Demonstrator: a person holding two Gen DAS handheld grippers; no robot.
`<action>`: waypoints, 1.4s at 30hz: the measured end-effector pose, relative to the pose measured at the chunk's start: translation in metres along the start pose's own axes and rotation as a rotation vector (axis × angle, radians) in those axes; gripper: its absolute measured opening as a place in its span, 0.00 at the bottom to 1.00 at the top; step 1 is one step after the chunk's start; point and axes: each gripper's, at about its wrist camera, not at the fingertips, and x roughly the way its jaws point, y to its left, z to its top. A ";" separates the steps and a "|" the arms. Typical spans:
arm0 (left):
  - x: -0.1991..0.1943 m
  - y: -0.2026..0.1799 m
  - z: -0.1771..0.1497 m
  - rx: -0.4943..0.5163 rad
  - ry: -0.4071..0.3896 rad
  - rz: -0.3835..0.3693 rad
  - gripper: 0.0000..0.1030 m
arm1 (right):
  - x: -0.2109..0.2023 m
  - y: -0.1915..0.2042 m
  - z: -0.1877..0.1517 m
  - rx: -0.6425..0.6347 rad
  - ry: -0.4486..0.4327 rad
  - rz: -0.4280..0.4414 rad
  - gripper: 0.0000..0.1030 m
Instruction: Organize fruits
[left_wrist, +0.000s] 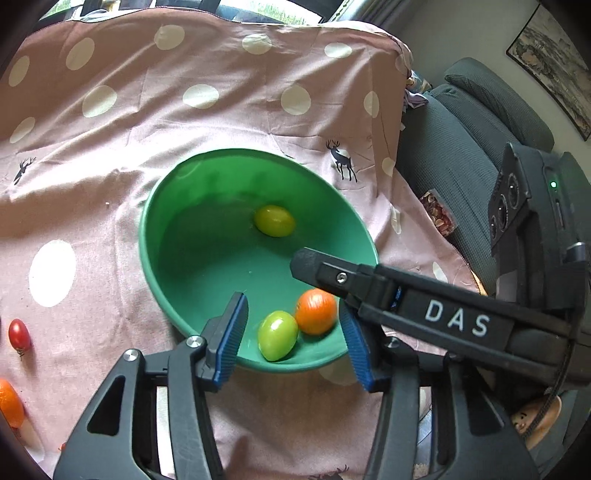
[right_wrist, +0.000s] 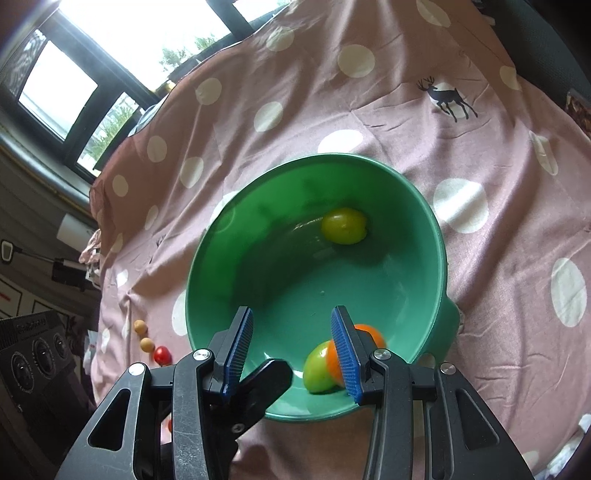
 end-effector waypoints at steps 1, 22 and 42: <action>-0.007 0.002 -0.001 0.000 -0.013 -0.001 0.57 | -0.002 0.001 0.000 0.005 -0.009 0.002 0.45; -0.168 0.116 -0.041 -0.147 -0.320 0.311 0.86 | -0.012 0.088 -0.017 -0.155 -0.135 -0.081 0.60; -0.168 0.206 -0.072 -0.294 -0.166 0.388 0.85 | 0.057 0.178 -0.072 -0.302 0.023 0.159 0.60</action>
